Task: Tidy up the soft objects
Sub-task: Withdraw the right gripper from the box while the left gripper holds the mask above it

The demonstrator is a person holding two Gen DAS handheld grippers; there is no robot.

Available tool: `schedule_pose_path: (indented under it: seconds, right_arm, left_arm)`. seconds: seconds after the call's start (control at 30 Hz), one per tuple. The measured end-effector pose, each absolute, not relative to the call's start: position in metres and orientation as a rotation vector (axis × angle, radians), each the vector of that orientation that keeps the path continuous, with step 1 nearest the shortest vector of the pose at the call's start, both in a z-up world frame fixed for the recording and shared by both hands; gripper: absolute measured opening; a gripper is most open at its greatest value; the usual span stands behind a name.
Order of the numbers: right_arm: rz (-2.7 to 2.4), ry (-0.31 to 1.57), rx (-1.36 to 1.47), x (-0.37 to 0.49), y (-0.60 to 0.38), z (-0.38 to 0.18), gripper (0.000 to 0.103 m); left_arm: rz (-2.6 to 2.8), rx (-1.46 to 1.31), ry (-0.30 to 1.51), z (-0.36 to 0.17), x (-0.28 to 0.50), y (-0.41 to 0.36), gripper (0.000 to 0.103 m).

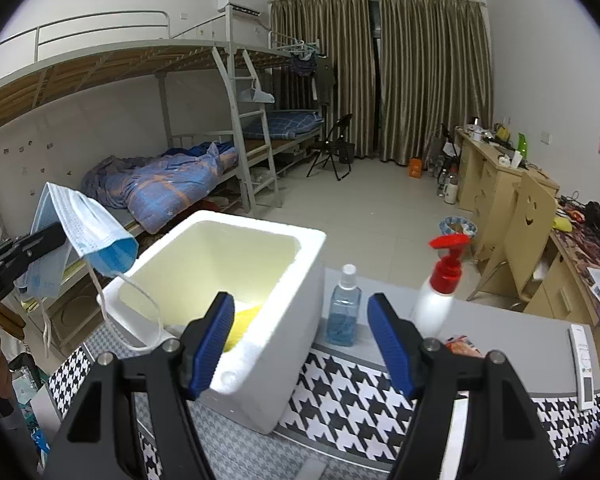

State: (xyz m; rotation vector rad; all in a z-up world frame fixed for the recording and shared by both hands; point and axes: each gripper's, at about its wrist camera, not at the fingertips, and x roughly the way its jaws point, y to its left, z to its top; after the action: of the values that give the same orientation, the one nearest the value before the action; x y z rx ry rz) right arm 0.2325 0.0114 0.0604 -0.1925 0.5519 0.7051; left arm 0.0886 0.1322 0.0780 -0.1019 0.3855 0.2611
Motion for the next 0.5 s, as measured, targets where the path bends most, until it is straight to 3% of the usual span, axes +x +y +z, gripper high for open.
schedule_pose_path:
  seconds: [0.5]
  right_arm:
    - [0.653, 0.560, -0.179, 0.237, -0.012, 0.058, 0.073]
  left_arm:
    - [0.199, -0.079, 0.424, 0.076, 0.117, 0.117, 0.005]
